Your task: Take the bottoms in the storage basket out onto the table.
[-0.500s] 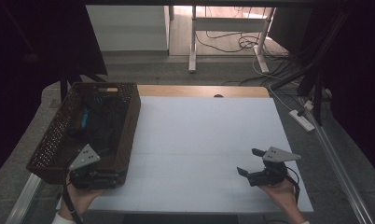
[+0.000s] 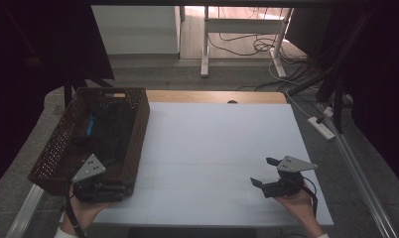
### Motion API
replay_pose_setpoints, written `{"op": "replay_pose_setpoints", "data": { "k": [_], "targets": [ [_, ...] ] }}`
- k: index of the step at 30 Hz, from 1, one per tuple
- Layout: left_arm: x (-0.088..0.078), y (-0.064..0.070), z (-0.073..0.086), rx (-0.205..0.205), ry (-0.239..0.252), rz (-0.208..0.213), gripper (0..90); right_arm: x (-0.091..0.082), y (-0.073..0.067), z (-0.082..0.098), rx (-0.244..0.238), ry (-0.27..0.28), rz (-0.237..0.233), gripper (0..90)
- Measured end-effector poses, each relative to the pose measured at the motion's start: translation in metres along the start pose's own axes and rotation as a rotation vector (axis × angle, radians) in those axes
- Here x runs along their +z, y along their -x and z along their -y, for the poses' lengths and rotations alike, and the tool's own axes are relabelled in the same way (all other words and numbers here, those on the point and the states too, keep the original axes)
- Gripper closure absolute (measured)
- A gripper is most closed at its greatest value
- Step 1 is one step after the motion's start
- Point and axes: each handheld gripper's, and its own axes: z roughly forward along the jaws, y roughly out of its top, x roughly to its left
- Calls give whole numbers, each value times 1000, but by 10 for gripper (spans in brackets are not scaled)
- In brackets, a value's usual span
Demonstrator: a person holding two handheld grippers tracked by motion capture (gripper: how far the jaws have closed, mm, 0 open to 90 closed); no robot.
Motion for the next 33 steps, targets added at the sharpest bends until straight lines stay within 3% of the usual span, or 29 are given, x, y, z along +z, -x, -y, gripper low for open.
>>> {"op": "replay_pose_setpoints", "data": {
  "k": [15,33],
  "targets": [
    [-4,-2,1,1,11,1,84,5,-2,-2,-25,-23,1,66],
    [3,-2,-27,23,13,18,85,4,0,-1,-16,-17,10,66]
  ]
}}
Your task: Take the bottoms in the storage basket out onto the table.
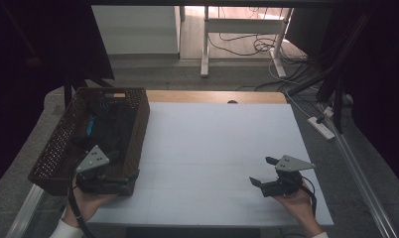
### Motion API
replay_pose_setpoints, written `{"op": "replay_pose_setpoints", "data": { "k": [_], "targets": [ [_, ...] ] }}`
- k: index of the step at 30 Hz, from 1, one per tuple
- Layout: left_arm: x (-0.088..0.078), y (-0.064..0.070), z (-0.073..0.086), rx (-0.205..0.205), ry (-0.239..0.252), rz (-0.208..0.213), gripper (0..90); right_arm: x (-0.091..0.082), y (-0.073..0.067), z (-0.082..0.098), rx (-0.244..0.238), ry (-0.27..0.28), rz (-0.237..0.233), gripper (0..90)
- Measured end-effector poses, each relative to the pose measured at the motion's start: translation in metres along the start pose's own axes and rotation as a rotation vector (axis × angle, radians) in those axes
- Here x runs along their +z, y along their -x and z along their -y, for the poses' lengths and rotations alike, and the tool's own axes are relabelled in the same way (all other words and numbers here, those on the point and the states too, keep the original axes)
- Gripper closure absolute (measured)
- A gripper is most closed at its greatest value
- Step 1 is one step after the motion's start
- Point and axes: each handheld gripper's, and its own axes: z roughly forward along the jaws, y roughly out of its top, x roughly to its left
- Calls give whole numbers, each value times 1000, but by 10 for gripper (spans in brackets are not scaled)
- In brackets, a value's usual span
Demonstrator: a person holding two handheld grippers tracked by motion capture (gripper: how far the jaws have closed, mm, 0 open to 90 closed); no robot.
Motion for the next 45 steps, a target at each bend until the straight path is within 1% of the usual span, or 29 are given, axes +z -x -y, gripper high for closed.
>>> {"op": "replay_pose_setpoints", "data": {
  "k": [5,9,11,12,23,25,31,39,45],
  "targets": [
    [0,-1,-5,6,5,-1,85,1,-1,1,-4,-12,4,66],
    [0,-6,-9,-11,10,4,85,2,-1,1,-3,-13,0,66],
    [1,-7,-10,-12,12,7,84,2,0,1,-3,-14,-3,66],
    [1,-9,-12,-15,17,17,84,2,0,2,-3,-16,-2,66],
    [8,-18,-27,-19,12,24,84,4,-1,2,-4,-28,4,66],
    [11,-21,-30,-23,13,35,84,5,-1,3,-5,-28,2,66],
    [16,-27,-33,-33,6,28,84,5,0,3,-8,-33,3,66],
    [23,-34,-39,-36,-3,15,85,6,-1,3,-8,-41,9,66],
    [27,-41,-45,-46,-7,6,86,6,-1,3,-5,-43,11,66]
  ]
}}
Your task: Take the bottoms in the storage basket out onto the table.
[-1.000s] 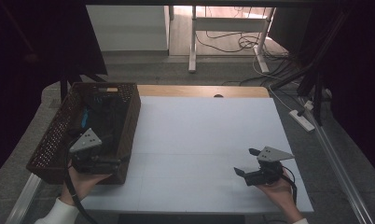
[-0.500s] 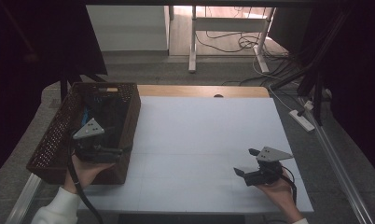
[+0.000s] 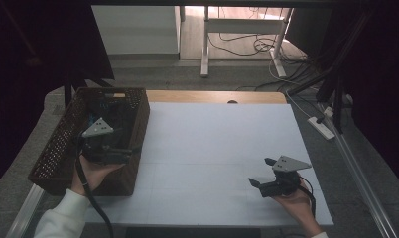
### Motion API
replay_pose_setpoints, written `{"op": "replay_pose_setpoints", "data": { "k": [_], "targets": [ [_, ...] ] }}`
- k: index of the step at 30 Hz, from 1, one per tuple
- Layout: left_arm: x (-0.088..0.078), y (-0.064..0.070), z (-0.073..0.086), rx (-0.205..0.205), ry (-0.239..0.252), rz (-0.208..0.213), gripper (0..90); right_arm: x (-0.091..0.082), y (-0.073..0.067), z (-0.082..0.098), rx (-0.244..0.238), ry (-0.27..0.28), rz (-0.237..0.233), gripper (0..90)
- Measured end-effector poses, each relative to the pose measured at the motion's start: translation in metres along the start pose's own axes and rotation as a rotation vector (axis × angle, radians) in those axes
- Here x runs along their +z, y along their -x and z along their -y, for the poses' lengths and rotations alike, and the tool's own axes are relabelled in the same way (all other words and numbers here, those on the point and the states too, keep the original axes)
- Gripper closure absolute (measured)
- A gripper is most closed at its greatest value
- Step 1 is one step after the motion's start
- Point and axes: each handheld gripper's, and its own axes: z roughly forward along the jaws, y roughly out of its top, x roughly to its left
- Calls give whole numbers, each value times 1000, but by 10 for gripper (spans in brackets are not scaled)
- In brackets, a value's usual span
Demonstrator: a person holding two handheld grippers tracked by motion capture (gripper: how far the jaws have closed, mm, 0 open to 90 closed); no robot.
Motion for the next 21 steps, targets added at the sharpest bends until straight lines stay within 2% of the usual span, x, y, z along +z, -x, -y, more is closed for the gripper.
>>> {"op": "replay_pose_setpoints", "data": {
  "k": [8,21],
  "targets": [
    [3,-8,-6,-15,16,0,93,0,0,0,-2,-2,-2,66],
    [7,-24,-16,-31,4,-39,93,1,0,0,-6,-5,-8,66]
  ]
}}
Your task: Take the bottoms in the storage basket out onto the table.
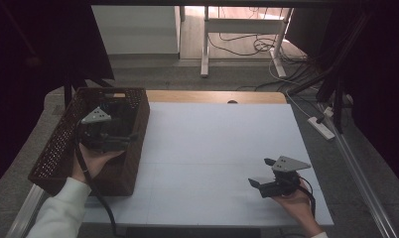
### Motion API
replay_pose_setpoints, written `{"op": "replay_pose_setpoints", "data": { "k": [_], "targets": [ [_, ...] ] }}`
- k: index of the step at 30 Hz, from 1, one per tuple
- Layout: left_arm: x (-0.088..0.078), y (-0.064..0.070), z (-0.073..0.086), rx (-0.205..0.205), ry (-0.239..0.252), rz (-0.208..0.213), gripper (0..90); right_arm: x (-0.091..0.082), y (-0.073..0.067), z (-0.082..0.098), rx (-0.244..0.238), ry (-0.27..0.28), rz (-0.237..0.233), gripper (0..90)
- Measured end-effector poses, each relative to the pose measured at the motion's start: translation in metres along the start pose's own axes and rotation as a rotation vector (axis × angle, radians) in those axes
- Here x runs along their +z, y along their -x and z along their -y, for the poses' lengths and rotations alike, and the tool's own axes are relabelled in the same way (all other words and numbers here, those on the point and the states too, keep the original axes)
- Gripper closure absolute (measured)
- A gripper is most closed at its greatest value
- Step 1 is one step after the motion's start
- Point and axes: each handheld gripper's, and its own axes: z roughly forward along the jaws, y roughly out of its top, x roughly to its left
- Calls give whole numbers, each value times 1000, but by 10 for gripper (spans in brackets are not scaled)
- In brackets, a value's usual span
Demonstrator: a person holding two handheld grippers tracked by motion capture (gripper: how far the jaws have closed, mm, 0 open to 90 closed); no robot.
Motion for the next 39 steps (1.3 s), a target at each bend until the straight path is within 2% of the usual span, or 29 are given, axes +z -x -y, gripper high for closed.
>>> {"op": "replay_pose_setpoints", "data": {
  "k": [5,12,39],
  "targets": [
    [2,-5,-2,1,-10,-12,93,1,0,0,2,-4,1,66],
    [7,-15,-5,-20,-23,-32,93,2,0,1,-2,-9,0,66],
    [21,-49,-11,-86,-40,-59,92,5,0,3,-2,-32,-1,65]
  ]
}}
